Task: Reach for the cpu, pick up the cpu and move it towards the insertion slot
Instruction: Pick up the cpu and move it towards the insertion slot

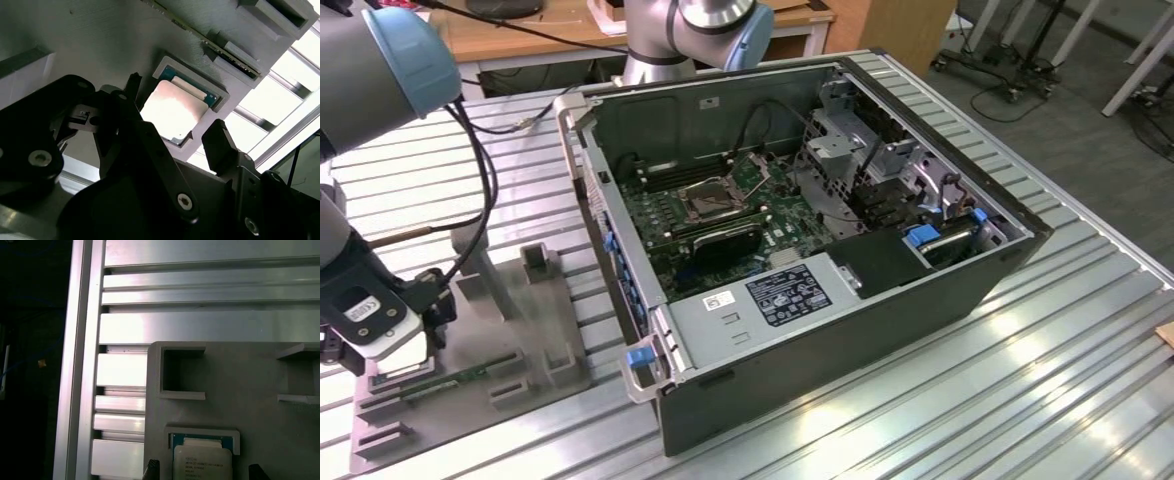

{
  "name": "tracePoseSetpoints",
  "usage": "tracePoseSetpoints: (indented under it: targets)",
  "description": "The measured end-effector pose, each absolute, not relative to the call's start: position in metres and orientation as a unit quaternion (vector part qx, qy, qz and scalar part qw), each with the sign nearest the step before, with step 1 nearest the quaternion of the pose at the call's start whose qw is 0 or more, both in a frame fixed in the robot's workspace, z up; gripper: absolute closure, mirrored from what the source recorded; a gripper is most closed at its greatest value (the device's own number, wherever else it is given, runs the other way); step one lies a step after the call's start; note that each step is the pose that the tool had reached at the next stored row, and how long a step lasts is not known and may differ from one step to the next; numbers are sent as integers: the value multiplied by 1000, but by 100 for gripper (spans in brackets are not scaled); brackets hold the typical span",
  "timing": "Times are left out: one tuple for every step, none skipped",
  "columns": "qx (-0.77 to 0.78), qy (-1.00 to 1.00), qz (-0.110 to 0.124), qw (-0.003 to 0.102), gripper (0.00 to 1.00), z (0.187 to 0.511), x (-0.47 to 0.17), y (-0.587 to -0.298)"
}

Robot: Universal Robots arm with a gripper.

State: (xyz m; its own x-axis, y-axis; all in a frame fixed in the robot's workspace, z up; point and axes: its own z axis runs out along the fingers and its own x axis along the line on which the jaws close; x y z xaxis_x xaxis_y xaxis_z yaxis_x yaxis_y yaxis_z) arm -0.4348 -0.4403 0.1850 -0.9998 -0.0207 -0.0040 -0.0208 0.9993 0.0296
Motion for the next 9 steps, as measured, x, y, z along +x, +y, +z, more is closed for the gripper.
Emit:
tracePoseSetpoints:
  targets:
    - [-10, 1000, 15, 2, 24, 185, -435, -440]
    - [-10, 1000, 15, 2, 24, 185, -435, -440]
    - [-10, 1000, 15, 2, 24, 185, -435, -440]
    - [-10, 1000, 15, 2, 24, 185, -435, -440]
    - [-10, 1000, 15, 2, 24, 184, -435, -440]
    - [-10, 1000, 15, 2, 24, 183, -435, -440]
    - [-10, 1000, 15, 2, 24, 183, -435, -440]
    - [-10, 1000, 15, 2, 24, 182, -435, -440]
    - [-10, 1000, 15, 2, 24, 182, -435, -440]
